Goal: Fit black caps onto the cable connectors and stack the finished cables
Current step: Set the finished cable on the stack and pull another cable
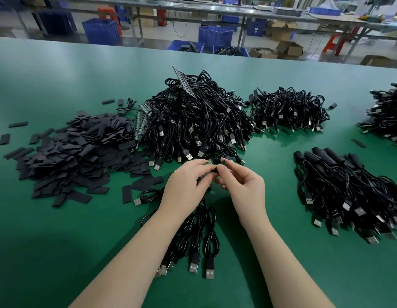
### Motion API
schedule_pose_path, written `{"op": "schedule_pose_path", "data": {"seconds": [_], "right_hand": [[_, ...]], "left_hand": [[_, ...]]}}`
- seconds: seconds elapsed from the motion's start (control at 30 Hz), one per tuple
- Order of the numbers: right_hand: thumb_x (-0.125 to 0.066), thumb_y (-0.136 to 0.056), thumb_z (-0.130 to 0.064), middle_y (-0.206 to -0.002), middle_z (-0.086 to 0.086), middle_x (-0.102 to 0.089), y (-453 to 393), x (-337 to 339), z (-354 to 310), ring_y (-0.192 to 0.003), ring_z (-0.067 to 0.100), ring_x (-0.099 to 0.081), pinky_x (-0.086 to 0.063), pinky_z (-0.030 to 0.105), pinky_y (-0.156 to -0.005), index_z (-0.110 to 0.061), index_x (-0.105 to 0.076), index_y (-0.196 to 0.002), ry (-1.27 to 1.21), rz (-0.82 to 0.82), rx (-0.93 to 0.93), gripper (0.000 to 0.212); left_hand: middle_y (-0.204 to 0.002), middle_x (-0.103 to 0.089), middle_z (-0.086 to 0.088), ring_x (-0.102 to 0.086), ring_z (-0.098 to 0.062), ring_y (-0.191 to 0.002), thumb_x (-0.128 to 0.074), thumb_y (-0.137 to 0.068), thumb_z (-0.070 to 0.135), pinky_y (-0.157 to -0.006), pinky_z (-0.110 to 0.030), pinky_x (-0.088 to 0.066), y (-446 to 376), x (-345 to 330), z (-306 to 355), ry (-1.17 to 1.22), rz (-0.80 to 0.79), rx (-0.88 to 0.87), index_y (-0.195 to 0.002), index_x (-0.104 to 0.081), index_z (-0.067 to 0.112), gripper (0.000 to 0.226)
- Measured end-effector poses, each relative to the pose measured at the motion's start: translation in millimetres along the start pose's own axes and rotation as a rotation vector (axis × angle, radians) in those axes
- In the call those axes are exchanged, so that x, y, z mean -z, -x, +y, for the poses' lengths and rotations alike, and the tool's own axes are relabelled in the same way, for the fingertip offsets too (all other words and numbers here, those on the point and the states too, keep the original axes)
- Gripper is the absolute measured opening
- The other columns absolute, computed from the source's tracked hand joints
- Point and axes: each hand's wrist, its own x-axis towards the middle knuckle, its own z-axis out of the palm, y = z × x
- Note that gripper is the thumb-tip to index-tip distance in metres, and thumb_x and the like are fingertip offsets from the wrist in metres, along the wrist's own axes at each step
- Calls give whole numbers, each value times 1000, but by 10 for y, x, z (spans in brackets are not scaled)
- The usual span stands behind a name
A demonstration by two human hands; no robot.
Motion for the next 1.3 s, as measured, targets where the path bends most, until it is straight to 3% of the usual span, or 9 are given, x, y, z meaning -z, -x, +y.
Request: {"op": "schedule_pose_path", "data": {"seconds": [0.13, 0.43, 0.9, 1.1, 1.3], "right_hand": [[-69, -91, -14, -86, -10, -77, -17, 6, 17, -78, 3, -71, -54, 16, -73, -34, -75, -91, 52, 32, 14, 21], [-74, -88, -18, -81, -11, -76, -44, 40, 37, -81, 4, -71, -53, 15, -75, -34, -75, -81, 176, -8, 32, 17], [-74, -87, -20, -79, -19, -73, -57, 69, 13, -75, -5, -64, -45, 6, -69, -33, -74, -77, 291, -85, 75, 17], [-73, -88, -19, -83, -16, -74, -65, 80, 18, -81, 1, -66, -48, 9, -73, -29, -76, -84, 287, -115, 71, 12], [-71, -90, -16, -90, -14, -75, -60, 92, -6, -86, 11, -67, -50, 13, -73, -37, -76, -89, 267, -181, 110, 22]], "left_hand": [[-128, -61, 8, -46, -1, -122, -67, -91, 30, -98, -16, -30, 4, -7, 2, -8, 36, 28, -119, -70, 28, 29], [-117, -62, 18, -49, 5, -113, -74, -84, 34, -94, -18, -39, 5, -10, -6, 66, 61, 49, -104, -76, 31, 21], [-90, -54, 31, -49, 10, -96, -79, -78, 22, -81, 1, -34, -2, 17, 6, 54, 72, 48, -83, -79, 22, 5], [-89, -53, 29, -53, 1, -96, -73, -83, 18, -80, -4, -37, -1, 19, 38, 41, 38, 9, -76, -76, 16, 8], [-90, -62, 11, -57, -7, -89, -71, -85, 14, -81, -34, -51, -1, 22, 48, 61, 37, -32, -74, -72, 11, 12]]}}
